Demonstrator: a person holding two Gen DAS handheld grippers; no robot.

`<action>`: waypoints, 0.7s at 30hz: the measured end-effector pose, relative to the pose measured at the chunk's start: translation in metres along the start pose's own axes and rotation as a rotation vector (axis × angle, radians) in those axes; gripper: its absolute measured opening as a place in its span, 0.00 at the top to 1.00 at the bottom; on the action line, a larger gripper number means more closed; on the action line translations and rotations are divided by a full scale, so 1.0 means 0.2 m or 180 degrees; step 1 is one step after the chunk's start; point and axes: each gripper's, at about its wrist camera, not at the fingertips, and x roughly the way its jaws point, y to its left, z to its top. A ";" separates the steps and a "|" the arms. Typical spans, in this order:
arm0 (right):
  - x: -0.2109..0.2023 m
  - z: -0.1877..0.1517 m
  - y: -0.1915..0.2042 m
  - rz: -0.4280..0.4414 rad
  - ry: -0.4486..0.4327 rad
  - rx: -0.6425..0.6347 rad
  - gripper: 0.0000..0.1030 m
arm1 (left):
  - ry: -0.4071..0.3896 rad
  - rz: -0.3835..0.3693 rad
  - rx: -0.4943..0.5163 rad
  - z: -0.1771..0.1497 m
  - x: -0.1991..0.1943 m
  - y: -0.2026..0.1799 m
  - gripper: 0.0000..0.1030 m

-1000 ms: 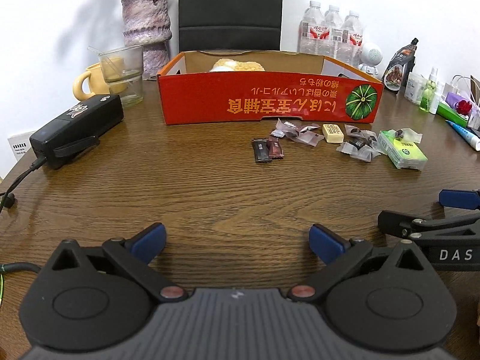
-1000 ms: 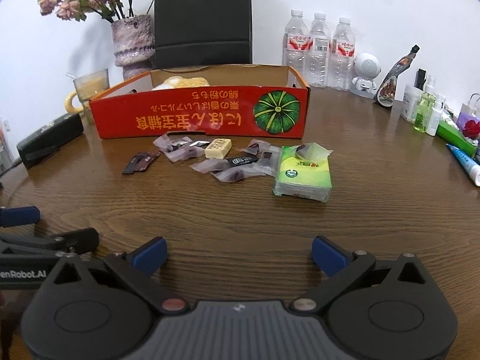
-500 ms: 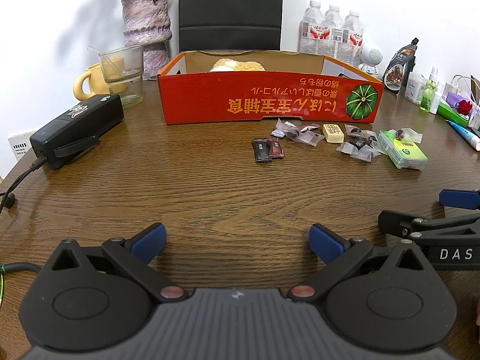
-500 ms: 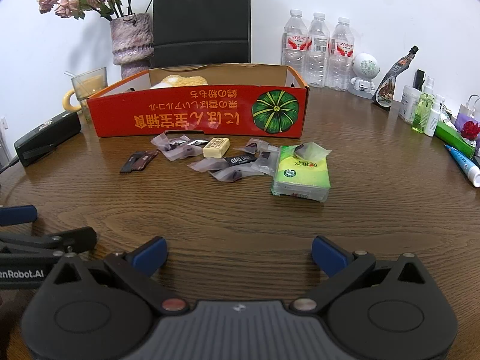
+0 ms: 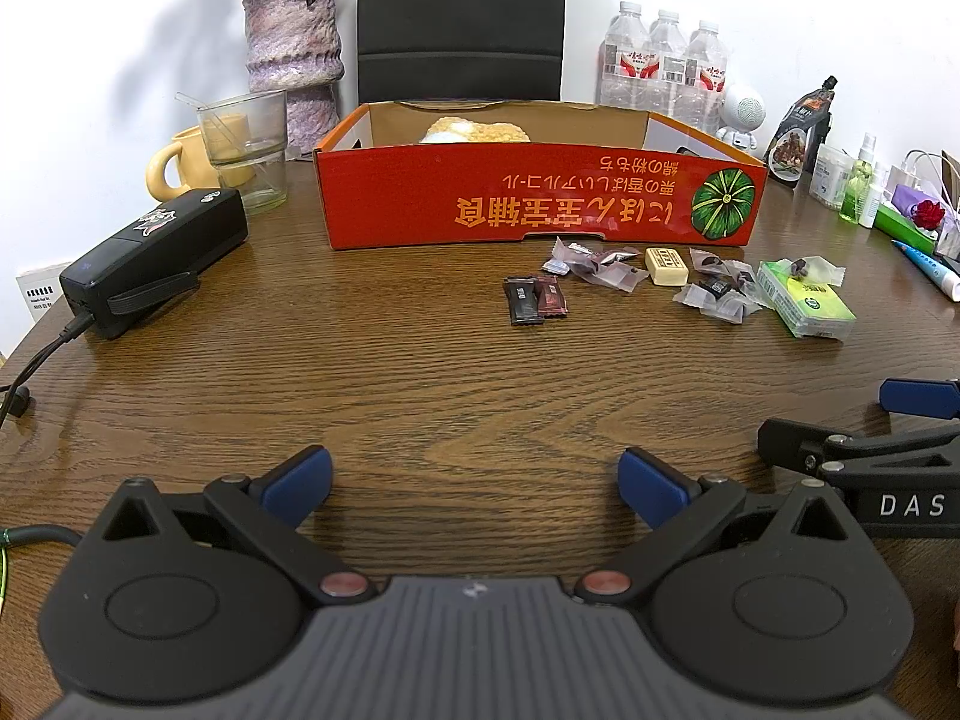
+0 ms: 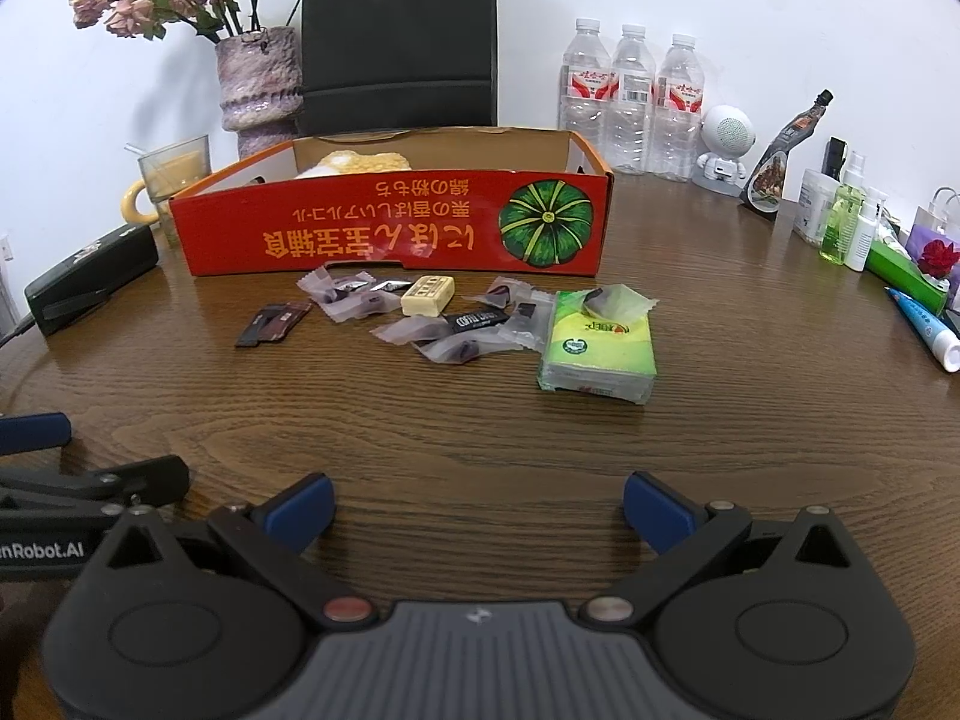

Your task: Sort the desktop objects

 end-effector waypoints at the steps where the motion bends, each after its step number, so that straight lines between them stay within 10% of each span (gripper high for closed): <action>1: 0.00 0.00 0.00 0.0000 0.0000 0.0000 0.00 | 0.0000 0.0000 0.0000 0.00 0.00 0.00 0.00; 21: -0.01 0.02 -0.06 0.0154 -0.0093 0.0103 0.05 | -0.0134 -0.0048 -0.0089 0.07 0.03 -0.02 0.00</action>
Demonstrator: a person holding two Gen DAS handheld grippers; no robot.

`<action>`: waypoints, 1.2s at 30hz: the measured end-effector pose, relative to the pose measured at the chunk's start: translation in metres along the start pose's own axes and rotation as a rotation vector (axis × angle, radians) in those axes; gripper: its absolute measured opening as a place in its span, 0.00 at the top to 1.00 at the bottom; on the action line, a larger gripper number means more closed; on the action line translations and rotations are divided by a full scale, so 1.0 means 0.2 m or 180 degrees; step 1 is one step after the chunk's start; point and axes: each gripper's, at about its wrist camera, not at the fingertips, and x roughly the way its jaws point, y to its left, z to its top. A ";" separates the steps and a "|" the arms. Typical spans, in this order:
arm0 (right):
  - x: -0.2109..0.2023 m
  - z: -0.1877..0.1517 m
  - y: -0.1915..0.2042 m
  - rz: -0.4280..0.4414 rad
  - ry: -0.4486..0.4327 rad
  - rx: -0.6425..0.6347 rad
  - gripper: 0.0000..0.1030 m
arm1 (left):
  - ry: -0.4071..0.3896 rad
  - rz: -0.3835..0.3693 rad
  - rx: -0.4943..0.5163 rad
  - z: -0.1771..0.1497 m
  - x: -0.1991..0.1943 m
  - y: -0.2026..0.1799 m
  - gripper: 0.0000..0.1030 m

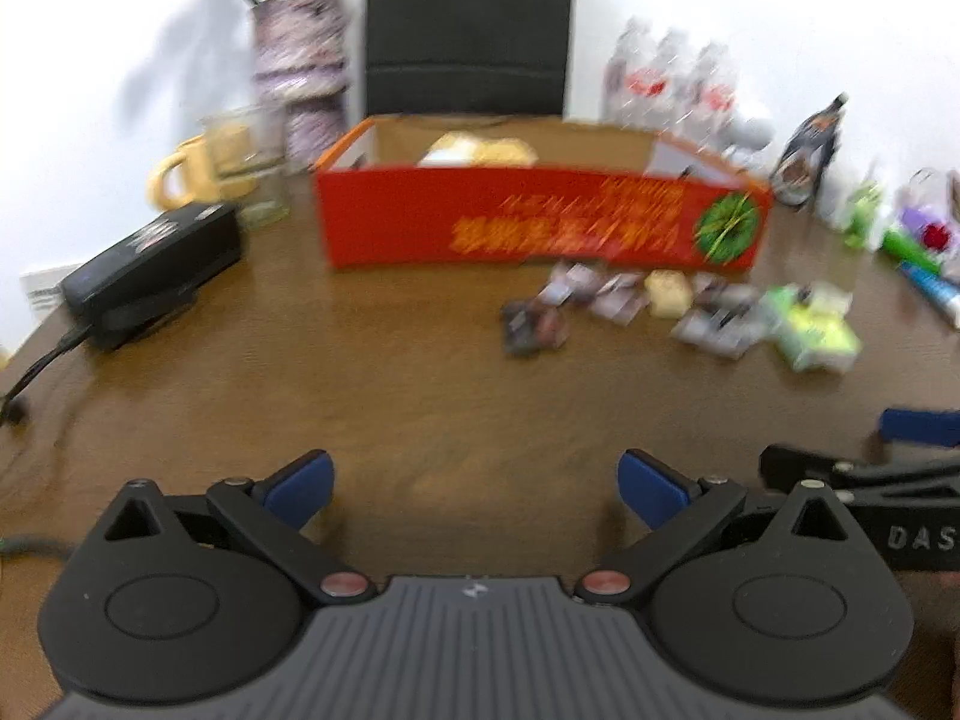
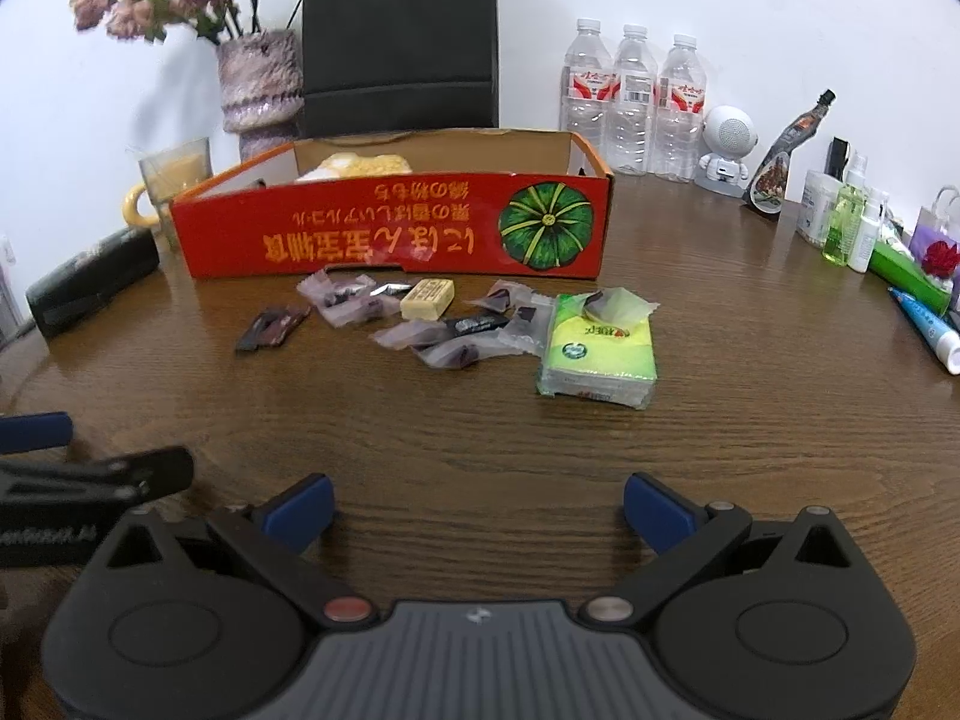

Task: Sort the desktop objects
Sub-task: 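Grasp the dark chocolate bars with the left tool while right tool grasps a clear candy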

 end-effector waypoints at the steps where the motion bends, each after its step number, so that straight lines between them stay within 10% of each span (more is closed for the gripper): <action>1: -0.02 0.02 -0.03 0.0082 -0.0077 0.0058 0.07 | -0.0041 -0.0064 -0.0011 0.03 0.01 0.00 0.00; 18: 0.18 0.30 -0.25 -0.0313 -0.0382 0.0041 0.40 | 0.0048 -0.0267 0.0041 0.30 0.37 -0.05 0.15; 24: 0.27 0.32 -0.22 -0.0280 -0.0240 -0.0243 0.79 | 0.0113 -0.0286 0.0111 0.30 0.40 -0.07 0.40; 31: 0.24 0.28 -0.21 -0.0252 -0.0346 -0.0316 0.85 | 0.0086 -0.0247 0.0173 0.28 0.34 -0.07 0.89; 36: 0.18 0.28 -0.20 -0.0181 -0.0413 -0.0304 0.95 | 0.0064 -0.0234 0.0203 0.26 0.27 -0.07 0.89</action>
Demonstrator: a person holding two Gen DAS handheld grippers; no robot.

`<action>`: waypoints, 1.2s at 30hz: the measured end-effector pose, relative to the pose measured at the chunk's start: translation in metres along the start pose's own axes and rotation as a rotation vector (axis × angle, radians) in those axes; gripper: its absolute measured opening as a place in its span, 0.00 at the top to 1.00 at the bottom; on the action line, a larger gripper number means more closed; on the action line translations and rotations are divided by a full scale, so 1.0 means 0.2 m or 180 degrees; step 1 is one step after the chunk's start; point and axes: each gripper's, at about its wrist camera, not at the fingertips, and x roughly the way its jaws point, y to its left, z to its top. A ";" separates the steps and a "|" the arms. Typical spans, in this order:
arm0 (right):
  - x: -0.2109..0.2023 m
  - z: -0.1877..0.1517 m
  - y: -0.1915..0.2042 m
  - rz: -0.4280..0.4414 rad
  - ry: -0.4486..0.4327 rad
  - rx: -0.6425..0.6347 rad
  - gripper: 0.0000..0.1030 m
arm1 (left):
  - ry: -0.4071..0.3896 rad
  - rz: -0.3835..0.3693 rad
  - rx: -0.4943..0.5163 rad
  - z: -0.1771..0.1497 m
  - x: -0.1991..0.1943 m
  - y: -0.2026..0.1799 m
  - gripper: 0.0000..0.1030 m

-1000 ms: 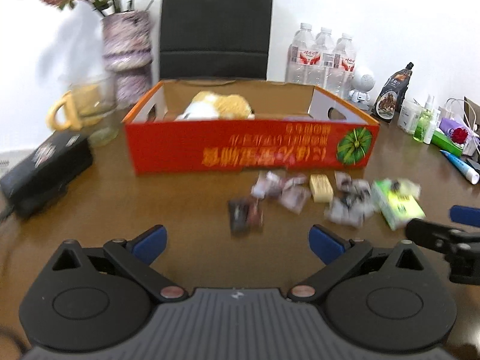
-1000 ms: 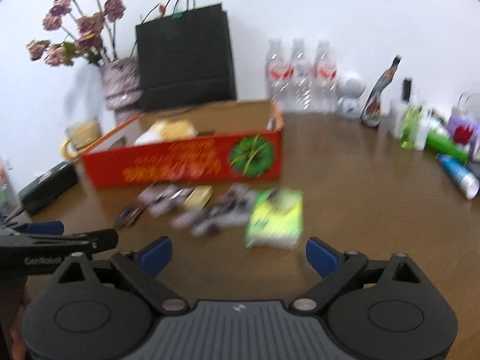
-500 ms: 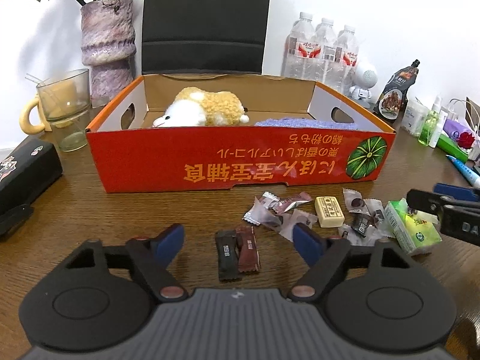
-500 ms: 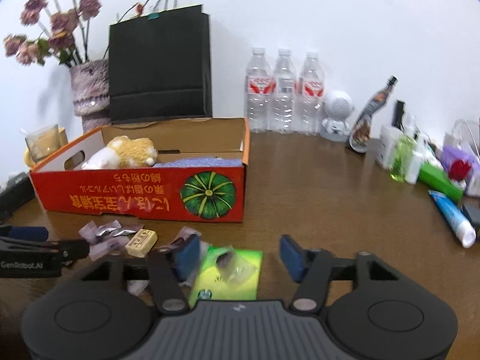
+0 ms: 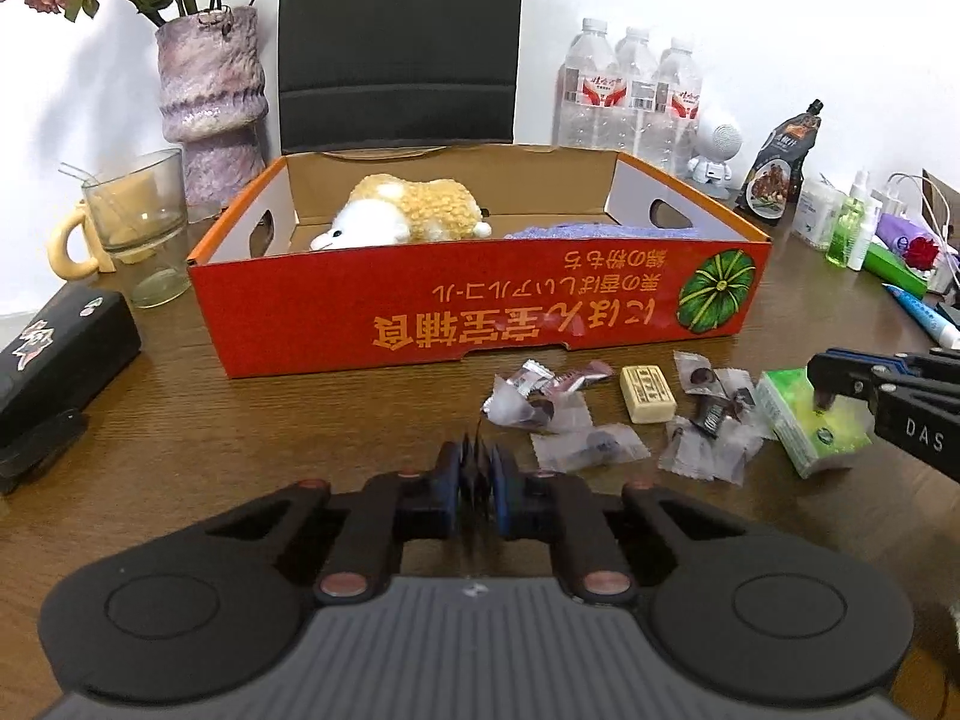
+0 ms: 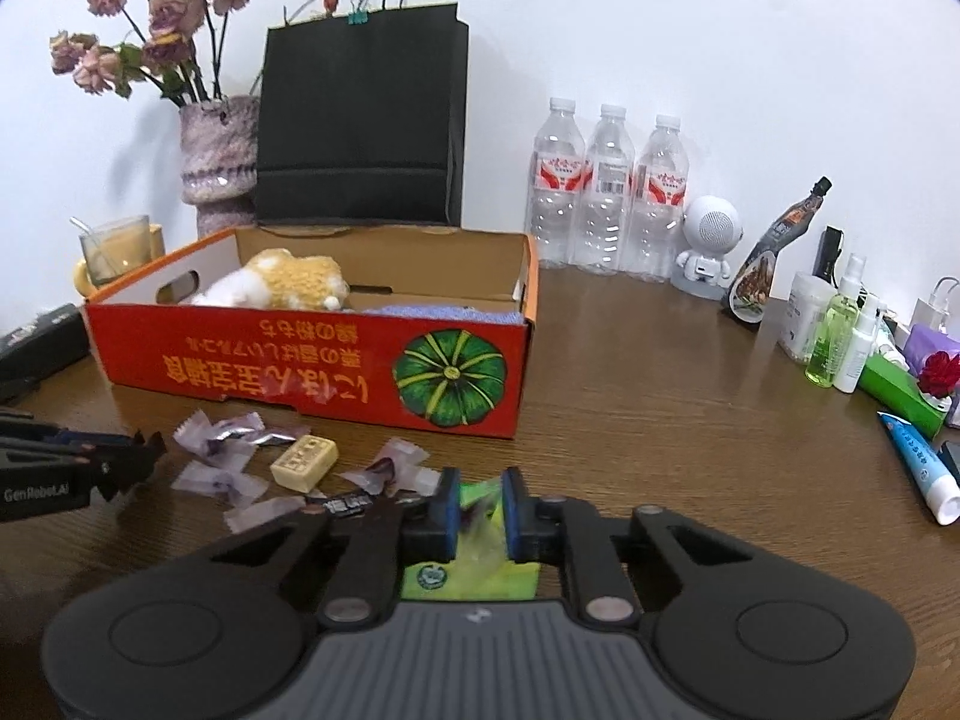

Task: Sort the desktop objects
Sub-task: 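Grasp the dark chocolate bars with the left tool while right tool grasps a clear candy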

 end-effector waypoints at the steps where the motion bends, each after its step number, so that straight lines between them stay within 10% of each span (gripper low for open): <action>1: -0.01 0.00 0.01 0.0017 -0.0014 -0.0006 0.96 | -0.0006 -0.0004 -0.0015 -0.01 -0.02 0.00 0.89; 10: -0.11 -0.03 0.02 0.0143 -0.0027 0.0012 0.96 | 0.0047 0.0007 -0.0046 -0.09 -0.15 0.02 0.87; 16: -0.17 -0.07 0.06 0.0204 -0.0009 -0.0026 0.96 | 0.0103 -0.0014 -0.0014 -0.16 -0.19 0.03 0.67; 20: -0.19 -0.09 0.07 0.0218 0.0005 -0.0039 0.96 | 0.0148 -0.0022 -0.0010 -0.19 -0.22 0.06 0.84; 36: -0.19 -0.10 0.10 0.0200 0.0040 -0.0056 0.96 | 0.0133 0.0028 -0.0006 -0.13 -0.13 0.09 0.74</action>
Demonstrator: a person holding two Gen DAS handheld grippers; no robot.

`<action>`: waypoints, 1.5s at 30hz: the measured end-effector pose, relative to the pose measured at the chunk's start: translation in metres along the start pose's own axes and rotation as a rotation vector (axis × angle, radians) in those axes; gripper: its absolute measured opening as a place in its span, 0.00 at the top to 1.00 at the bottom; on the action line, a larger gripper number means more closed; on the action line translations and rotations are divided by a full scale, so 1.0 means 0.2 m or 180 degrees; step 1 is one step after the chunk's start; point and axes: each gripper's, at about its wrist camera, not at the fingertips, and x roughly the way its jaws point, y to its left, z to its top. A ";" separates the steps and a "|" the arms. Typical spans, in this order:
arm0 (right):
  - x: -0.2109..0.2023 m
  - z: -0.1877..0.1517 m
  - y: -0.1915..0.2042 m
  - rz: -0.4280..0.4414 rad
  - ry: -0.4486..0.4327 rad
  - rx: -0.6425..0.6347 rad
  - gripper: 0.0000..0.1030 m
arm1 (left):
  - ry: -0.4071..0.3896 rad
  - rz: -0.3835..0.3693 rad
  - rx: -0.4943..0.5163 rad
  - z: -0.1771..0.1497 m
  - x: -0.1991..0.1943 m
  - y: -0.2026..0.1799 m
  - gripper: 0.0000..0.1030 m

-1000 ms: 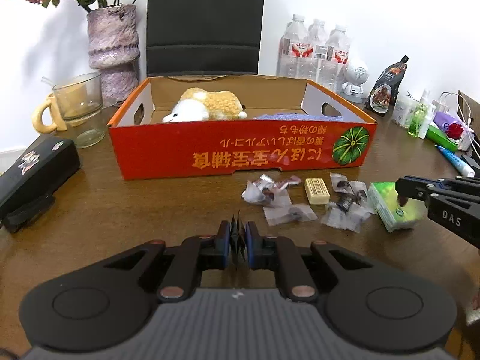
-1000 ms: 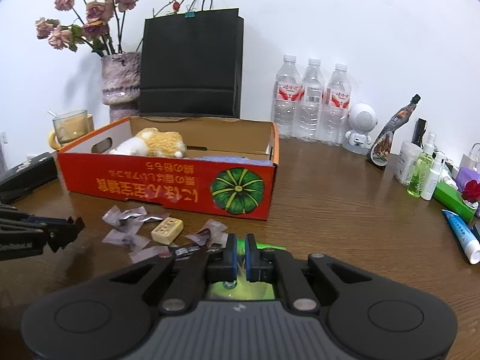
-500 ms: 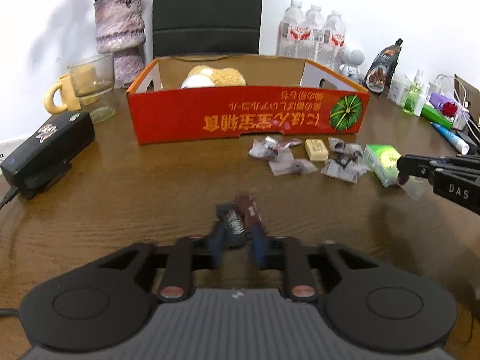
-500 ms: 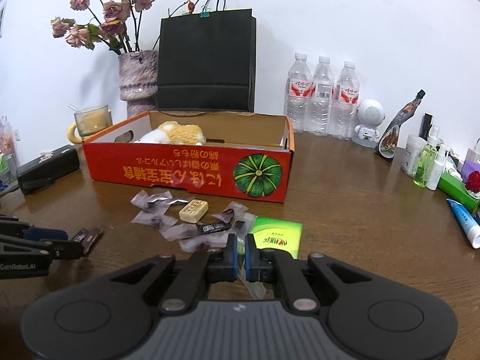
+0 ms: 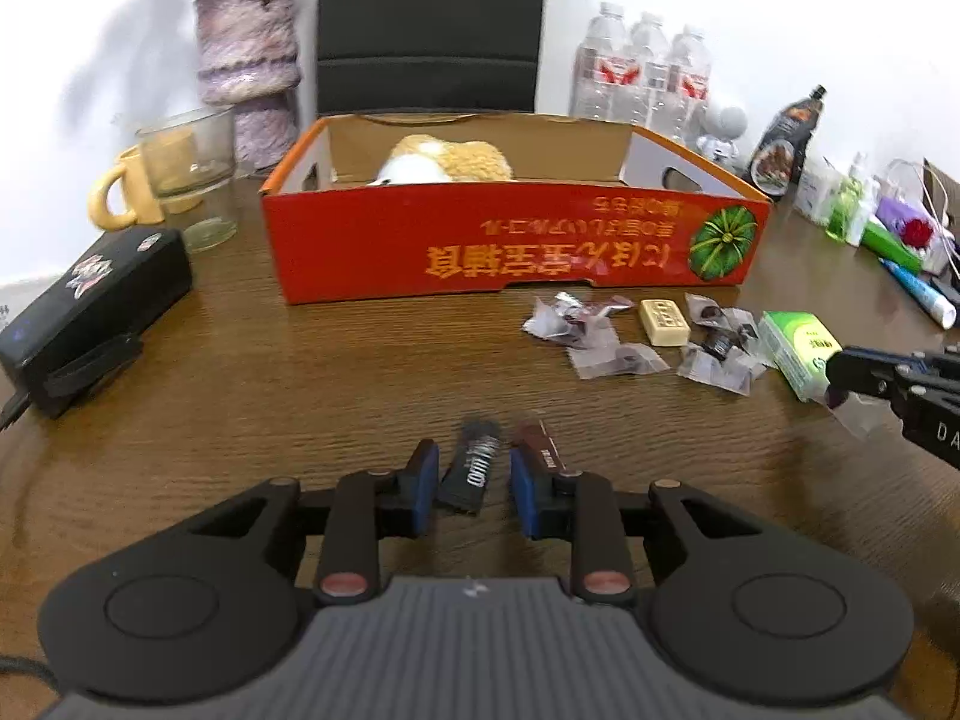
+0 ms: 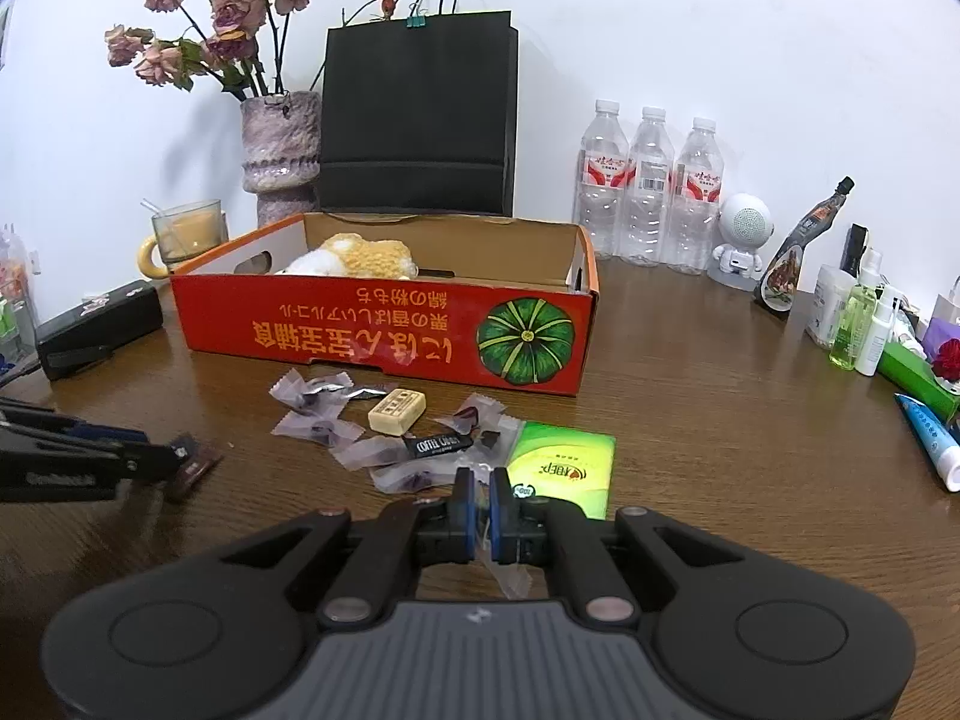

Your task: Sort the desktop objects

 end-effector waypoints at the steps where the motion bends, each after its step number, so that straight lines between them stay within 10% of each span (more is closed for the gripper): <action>1: 0.00 0.00 0.00 -0.0003 0.0001 0.0003 0.96 | 0.0000 0.0004 0.0041 0.00 0.01 -0.01 0.74; 13: -0.05 0.02 0.05 0.0126 -0.0031 -0.0073 0.96 | -0.0179 0.0025 -0.0108 0.03 -0.14 0.00 0.99; 22: -0.10 0.03 0.11 0.0281 0.0069 -0.0063 0.96 | -0.0162 -0.0093 -0.0110 0.05 -0.21 -0.01 0.99; 27: -0.10 -0.04 0.13 0.0301 0.0164 -0.0142 0.86 | 0.0016 -0.0048 -0.0040 -0.04 -0.15 -0.01 0.90; 30: -0.10 -0.07 0.13 0.0269 0.0203 -0.0228 0.72 | -0.0030 -0.0020 0.0025 -0.03 -0.13 -0.01 0.55; 45: -0.02 -0.10 0.10 0.0193 0.0346 -0.0210 0.74 | -0.0048 -0.0177 0.0360 0.02 0.03 -0.17 0.66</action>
